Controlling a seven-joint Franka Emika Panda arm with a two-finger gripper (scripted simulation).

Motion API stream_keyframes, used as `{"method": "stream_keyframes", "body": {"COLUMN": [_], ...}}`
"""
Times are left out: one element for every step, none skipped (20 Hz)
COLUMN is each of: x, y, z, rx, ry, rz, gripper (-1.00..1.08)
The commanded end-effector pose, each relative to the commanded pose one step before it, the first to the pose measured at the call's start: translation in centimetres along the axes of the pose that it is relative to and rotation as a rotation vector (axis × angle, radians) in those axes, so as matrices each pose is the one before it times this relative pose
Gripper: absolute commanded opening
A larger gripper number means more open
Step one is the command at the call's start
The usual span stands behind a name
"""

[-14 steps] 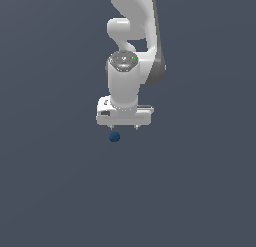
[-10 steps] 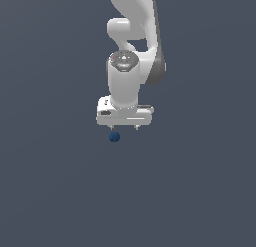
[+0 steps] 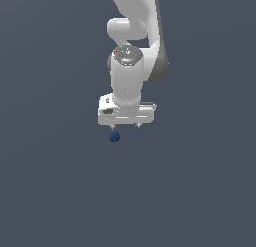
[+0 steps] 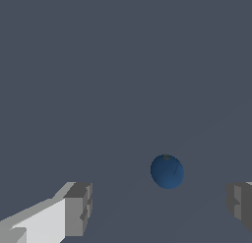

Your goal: Pick up the object and move it to a goal position.

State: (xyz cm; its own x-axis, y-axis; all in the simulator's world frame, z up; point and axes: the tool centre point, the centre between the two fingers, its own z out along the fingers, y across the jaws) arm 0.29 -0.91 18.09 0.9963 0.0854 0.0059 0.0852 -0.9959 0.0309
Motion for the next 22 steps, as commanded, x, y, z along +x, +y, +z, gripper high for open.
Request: {"method": "stream_keyframes", "body": {"x": [-0.096, -0.068, -0.084, -0.101, -0.119, -0.140, -0.163, -0.184, -0.203, -0.224, -0.246, -0.265, -0.254, -0.233, -0.211, -0.190, -0.168, -0.147, -0.126, -0.106, -0.086, -0.066], "y": [0.128, 0.101, 0.125, 0.154, 0.182, 0.215, 0.250, 0.288, 0.325, 0.365, 0.411, 0.456, 0.452, 0.428, 0.402, 0.373, 0.341, 0.305, 0.270, 0.231, 0.192, 0.150], "z": [0.265, 0.214, 0.266, 0.319, 0.370, 0.426, 0.486, 0.539, 0.588, 0.637, 0.688, 0.730, 0.691, 0.628, 0.568, 0.508, 0.451, 0.394, 0.339, 0.285, 0.232, 0.180], "rx": [0.00113, 0.00115, 0.00137, 0.00159, 0.00179, 0.00201, 0.00221, 0.00233, 0.00238, 0.00239, 0.00235, 0.00223, 0.00184, 0.00144, 0.00110, 0.00082, 0.00059, 0.00041, 0.00027, 0.00016, 0.00009, 0.00004], "ry": [-0.00146, -0.00027, -0.00022, -0.00020, -0.00023, -0.00036, -0.00051, -0.00060, -0.00061, -0.00064, -0.00071, -0.00074, -0.00068, -0.00059, -0.00050, -0.00042, -0.00034, -0.00028, -0.00022, -0.00017, -0.00012, -0.00009], "rz": [0.00819, 0.00785, 0.00965, 0.01159, 0.01357, 0.01583, 0.01829, 0.02055, 0.02265, 0.02488, 0.02726, 0.02942, 0.02835, 0.02619, 0.02400, 0.02178, 0.01954, 0.01727, 0.01501, 0.01271, 0.01043, 0.00811], "gripper": [1.00, 1.00, 1.00, 1.00, 1.00, 1.00, 1.00, 1.00, 1.00, 1.00, 1.00, 1.00, 1.00, 1.00, 1.00, 1.00, 1.00, 1.00, 1.00, 1.00, 1.00, 1.00]}}
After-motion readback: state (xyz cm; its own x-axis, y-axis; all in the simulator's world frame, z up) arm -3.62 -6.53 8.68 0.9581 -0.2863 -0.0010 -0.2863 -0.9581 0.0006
